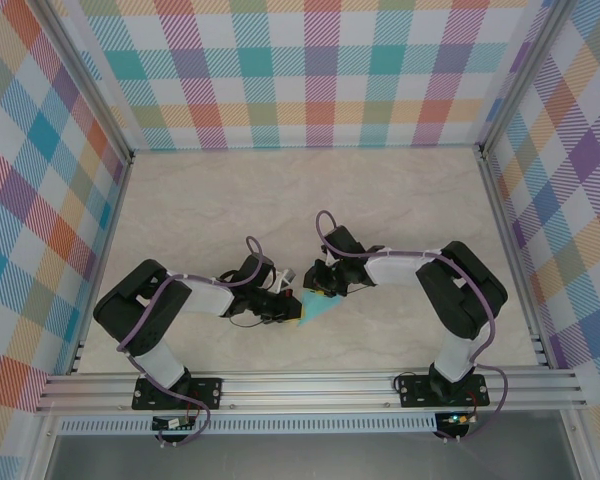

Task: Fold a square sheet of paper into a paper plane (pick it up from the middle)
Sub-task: Fourth fold the wing at the center of the table.

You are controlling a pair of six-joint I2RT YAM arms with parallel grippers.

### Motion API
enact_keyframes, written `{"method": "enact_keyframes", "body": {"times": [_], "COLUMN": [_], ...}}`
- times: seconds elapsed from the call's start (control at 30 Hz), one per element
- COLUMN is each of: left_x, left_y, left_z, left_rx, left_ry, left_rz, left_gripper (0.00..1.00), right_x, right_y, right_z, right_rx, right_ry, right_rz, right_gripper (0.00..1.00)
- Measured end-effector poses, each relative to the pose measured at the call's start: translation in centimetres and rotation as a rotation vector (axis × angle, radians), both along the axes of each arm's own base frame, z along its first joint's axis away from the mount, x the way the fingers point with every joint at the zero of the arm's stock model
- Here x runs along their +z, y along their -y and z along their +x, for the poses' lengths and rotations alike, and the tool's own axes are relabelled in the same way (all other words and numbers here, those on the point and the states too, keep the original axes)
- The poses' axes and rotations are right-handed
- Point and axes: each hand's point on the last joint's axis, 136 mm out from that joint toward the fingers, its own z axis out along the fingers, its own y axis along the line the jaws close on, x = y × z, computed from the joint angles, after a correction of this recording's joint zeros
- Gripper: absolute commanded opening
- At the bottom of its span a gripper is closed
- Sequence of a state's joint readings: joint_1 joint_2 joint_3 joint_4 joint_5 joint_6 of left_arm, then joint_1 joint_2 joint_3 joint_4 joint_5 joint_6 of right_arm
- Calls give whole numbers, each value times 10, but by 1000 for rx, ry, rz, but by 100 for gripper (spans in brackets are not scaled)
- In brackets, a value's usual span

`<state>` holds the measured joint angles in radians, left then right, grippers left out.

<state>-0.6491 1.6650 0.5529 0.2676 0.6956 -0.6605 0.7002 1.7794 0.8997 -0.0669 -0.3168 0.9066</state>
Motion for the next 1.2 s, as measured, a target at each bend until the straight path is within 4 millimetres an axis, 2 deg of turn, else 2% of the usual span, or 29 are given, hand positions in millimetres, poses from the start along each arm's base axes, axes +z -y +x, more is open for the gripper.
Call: {"method": "enact_keyframes", "body": {"times": [0.37,0.5,0.7,0.93,1.2], "left_x": [0,0,0,2,7], "left_y": [0,-1,-1,-1,-5], "left_z": [2,2,3,3,1], "left_rx": [27,30,27,26,24], "left_ry": [-15,-16,-10,-6,2], "left_rz": [-6,-6,-4,-2,6], "left_gripper": [0,0,0,11,6], "right_x": [7,-3,-4,-5,-5], "right_y": [-5,-4,-5,-5,-5], "right_z": [7,7,7,7,7], "right_rx": [5,2,4,3,3], "right_ry": [20,-1,-7,-8,-2], "right_rz": [16,-2,1,1,7], "right_gripper": [26,26,25,24,24]}}
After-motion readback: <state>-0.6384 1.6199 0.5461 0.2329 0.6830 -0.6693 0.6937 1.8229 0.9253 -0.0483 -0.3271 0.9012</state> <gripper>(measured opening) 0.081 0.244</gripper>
